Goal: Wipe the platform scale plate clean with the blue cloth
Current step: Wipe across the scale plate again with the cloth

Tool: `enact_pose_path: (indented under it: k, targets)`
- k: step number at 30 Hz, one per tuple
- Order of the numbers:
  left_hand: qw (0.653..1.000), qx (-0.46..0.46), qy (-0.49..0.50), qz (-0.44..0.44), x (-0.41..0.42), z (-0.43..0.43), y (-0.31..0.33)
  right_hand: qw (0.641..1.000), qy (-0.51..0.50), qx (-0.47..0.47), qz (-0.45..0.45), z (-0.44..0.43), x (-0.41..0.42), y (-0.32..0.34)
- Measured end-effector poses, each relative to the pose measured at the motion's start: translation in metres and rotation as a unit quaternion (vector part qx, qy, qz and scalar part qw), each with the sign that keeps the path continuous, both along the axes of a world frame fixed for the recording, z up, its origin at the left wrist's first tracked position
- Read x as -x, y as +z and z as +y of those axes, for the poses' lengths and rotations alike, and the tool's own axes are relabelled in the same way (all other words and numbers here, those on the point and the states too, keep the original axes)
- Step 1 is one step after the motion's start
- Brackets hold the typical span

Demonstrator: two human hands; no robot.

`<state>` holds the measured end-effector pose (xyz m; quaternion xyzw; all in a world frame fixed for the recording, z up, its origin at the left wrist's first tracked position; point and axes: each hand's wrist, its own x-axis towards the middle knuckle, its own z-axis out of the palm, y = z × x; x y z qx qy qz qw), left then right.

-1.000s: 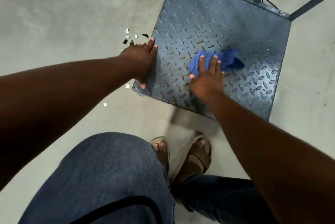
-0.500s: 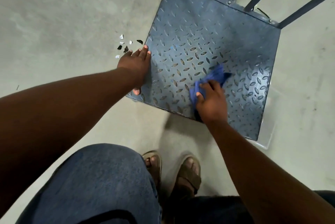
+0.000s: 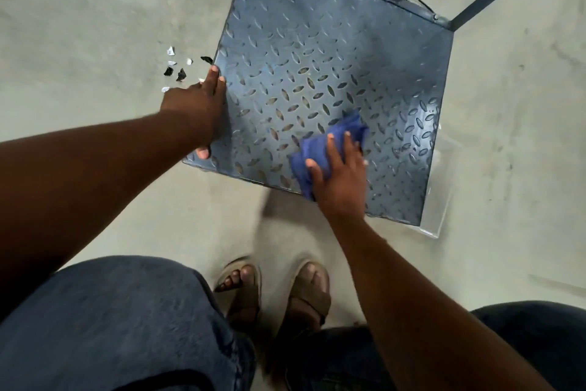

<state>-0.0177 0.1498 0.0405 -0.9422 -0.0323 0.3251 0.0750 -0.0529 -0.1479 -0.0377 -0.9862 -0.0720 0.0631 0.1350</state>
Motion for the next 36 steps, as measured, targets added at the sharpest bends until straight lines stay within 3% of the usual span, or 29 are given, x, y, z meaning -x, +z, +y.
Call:
enact_pose_path:
  k: [2, 4, 8, 12, 18, 20, 24, 28, 33, 36]
  targets:
    - [1.0, -0.002, -0.007, -0.001, 0.0, 0.001, 0.0, 0.99, -0.135, 0.022, 0.041, -0.037, -0.008, 0.004]
    - [1.0, 0.001, -0.008, -0.003, 0.0, 0.0, 0.001, 0.981, -0.18, 0.022, 0.066, -0.035, -0.001, 0.011]
    - [1.0, -0.007, 0.001, -0.013, -0.002, -0.007, -0.001, 0.999, -0.015, 0.001, 0.043, 0.046, 0.041, 0.008]
    - [0.999, -0.008, 0.014, -0.034, -0.004, -0.009, -0.007, 0.97, 0.235, 0.034, 0.051, 0.123, 0.068, 0.0]
    - [0.999, 0.0, 0.023, -0.032, -0.005, -0.004, -0.01, 0.944, 0.316, 0.098, 0.004, 0.079, 0.027, -0.003]
    - [1.0, -0.007, 0.019, -0.019, -0.006, -0.004, -0.01, 0.951, 0.288, 0.109, 0.007, 0.043, 0.028, -0.003]
    - [1.0, -0.024, -0.002, -0.001, -0.003, 0.0, -0.008, 0.989, 0.078, 0.118, 0.05, -0.032, 0.049, 0.011]
    - [1.0, -0.014, 0.0, -0.002, -0.004, -0.005, -0.004, 0.988, -0.053, 0.122, 0.076, -0.038, 0.052, 0.015]
    - [1.0, -0.001, -0.001, -0.007, -0.003, 0.002, -0.002, 0.996, 0.013, 0.074, 0.055, 0.044, 0.051, 0.005]
    - [0.999, 0.027, 0.001, -0.018, -0.001, 0.013, 0.0, 0.989, 0.141, 0.017, 0.033, 0.107, 0.057, 0.001]
